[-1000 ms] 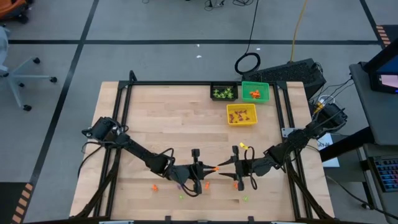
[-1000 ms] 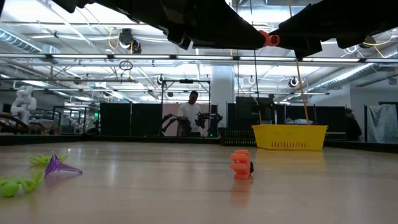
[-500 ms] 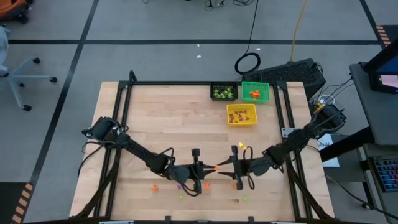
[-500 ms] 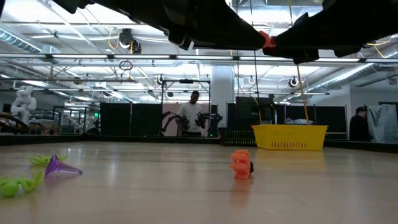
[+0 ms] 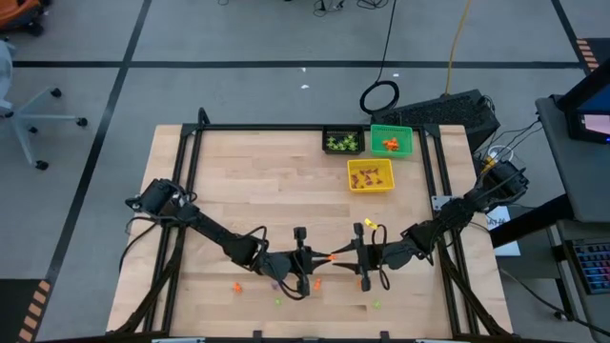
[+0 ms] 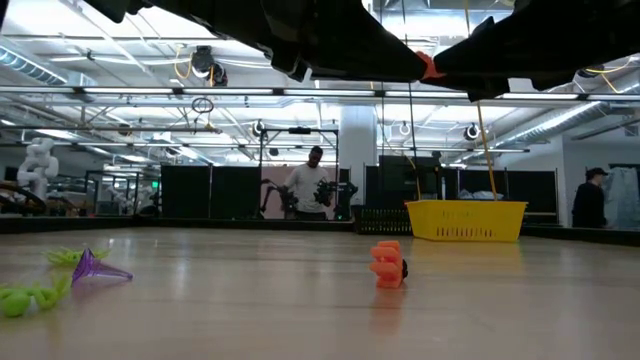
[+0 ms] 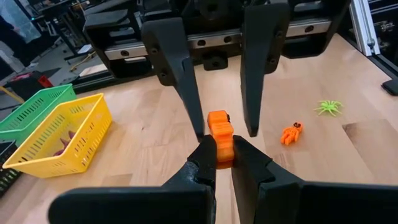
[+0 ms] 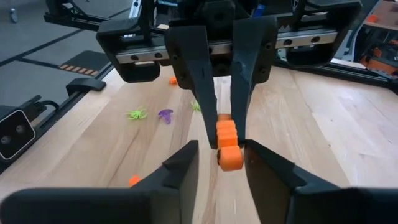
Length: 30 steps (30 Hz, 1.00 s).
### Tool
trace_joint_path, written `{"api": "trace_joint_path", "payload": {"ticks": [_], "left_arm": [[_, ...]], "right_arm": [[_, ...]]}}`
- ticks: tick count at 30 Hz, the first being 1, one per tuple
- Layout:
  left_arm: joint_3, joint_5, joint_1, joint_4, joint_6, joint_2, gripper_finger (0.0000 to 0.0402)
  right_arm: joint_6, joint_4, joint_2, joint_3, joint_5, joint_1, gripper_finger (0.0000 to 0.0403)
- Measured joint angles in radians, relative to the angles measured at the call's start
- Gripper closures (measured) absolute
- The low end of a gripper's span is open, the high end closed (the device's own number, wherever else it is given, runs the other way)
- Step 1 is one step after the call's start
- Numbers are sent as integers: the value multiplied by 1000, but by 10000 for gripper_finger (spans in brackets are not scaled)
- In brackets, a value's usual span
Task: Sort Halloween decoration
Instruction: Put the orange skeleton toy into the green basket
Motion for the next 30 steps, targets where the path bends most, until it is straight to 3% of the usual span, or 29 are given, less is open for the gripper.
{"api": "trace_joint_path", "payload": {"ticks": [10,21,25,30], "left_arm": [[0,3,0,-2,0,0,380],[0,-4,0,2,-1,1,373],[0,-7,0,13,-31,1,335],[0,-11,1,16,-79,1,245]], "right_arm": [[-12,-16,0,0,0,0,391],[-11,-18,0,0,-1,0,388],[-11,-24,0,0,-1,0,389],[-8,-25,0,0,-2,0,390]]}}
